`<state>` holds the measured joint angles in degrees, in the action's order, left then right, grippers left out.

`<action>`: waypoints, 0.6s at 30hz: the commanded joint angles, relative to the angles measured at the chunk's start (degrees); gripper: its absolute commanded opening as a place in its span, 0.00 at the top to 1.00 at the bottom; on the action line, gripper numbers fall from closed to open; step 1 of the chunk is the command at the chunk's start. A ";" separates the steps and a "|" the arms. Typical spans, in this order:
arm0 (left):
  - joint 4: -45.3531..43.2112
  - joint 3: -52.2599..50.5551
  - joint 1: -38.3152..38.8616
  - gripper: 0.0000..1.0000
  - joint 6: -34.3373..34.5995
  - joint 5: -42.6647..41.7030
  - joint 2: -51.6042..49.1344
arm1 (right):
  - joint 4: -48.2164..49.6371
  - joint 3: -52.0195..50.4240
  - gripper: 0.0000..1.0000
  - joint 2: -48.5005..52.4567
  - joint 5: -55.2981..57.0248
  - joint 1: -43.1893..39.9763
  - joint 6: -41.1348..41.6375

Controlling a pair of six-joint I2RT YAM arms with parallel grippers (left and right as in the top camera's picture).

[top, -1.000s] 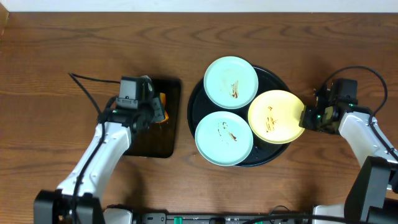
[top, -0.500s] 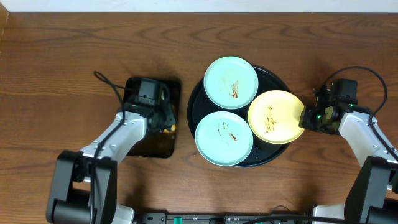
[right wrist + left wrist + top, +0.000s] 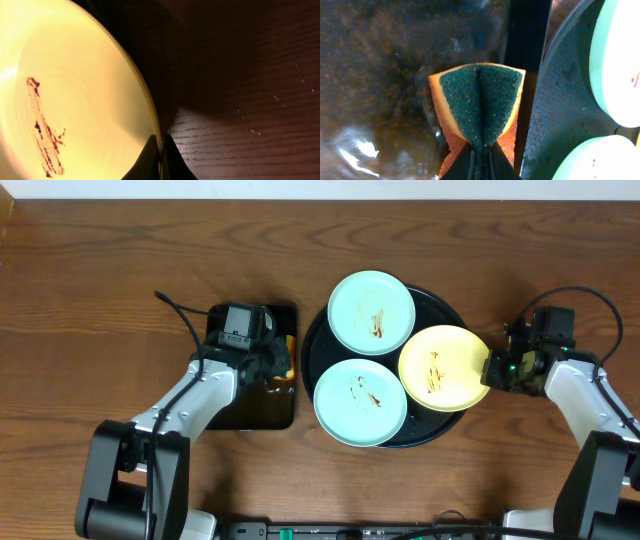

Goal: Clean dirty plates on tray and stack at the side

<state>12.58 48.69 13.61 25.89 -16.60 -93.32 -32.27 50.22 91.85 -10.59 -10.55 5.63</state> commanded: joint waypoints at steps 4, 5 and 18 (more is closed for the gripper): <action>0.20 0.96 0.09 0.93 -5.35 3.87 3.69 | -0.52 0.57 0.99 -0.04 1.11 -0.09 -0.13; 0.17 0.96 0.09 0.93 -6.56 4.35 4.81 | -0.52 0.57 0.99 -0.04 1.11 -0.09 -0.13; 0.76 0.94 0.09 0.93 -12.46 12.70 12.92 | -0.50 0.57 0.99 -0.04 1.14 -0.09 -0.13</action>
<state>13.15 48.69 13.61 16.86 -7.25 -81.62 -32.29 50.22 91.85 -10.61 -10.55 5.63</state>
